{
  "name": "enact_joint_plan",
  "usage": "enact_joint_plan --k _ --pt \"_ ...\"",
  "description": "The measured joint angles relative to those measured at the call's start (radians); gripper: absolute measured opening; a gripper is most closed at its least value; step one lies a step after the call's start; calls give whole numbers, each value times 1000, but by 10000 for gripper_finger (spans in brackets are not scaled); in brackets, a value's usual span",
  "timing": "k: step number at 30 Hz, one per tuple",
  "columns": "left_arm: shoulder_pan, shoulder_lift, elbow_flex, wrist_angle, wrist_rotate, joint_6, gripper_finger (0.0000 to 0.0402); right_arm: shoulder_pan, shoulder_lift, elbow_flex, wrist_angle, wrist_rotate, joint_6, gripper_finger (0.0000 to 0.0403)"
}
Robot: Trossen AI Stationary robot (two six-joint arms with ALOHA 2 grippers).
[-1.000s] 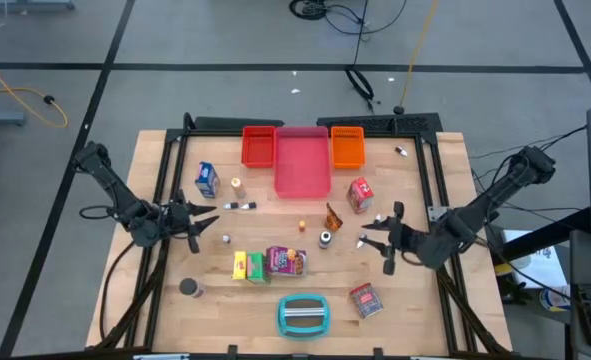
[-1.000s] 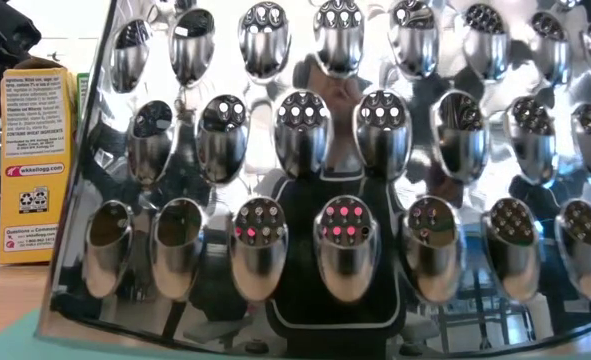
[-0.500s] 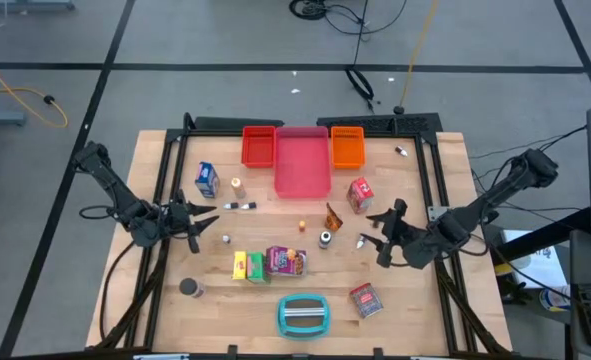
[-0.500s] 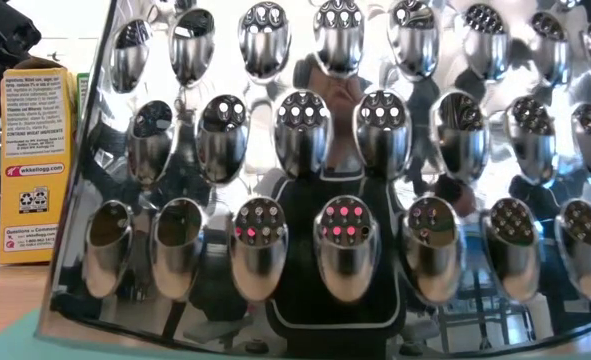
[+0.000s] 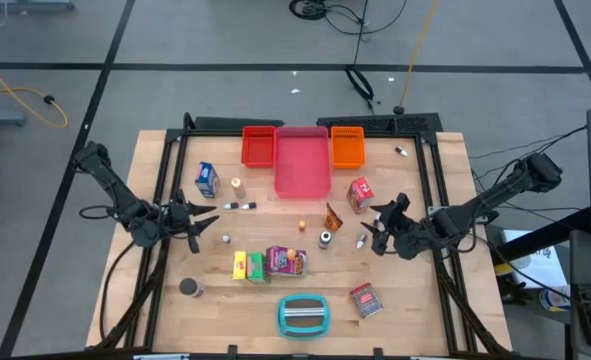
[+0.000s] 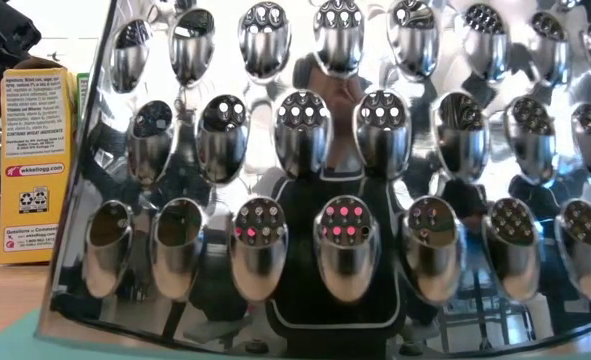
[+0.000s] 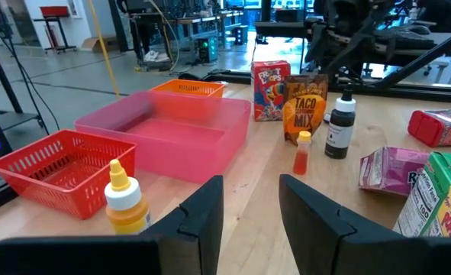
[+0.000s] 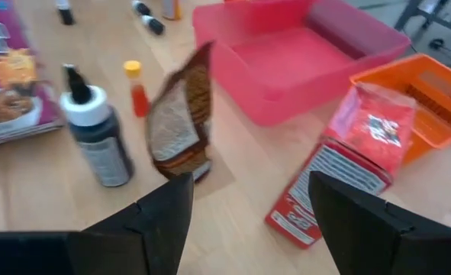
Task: Pick & Place Kitchen Items
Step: Put the red cereal box into the pink bin
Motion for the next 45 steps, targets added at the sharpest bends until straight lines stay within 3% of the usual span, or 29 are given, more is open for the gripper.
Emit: enact_joint_plan --k 20,34,45 --pt "1 0 0 0 0 3 129 -58 5 -27 -45 2 92 254" --pt "1 0 0 0 0 3 129 -160 5 -150 189 0 37 254" --pt "1 0 0 0 0 3 129 -181 5 -168 198 -18 33 254"
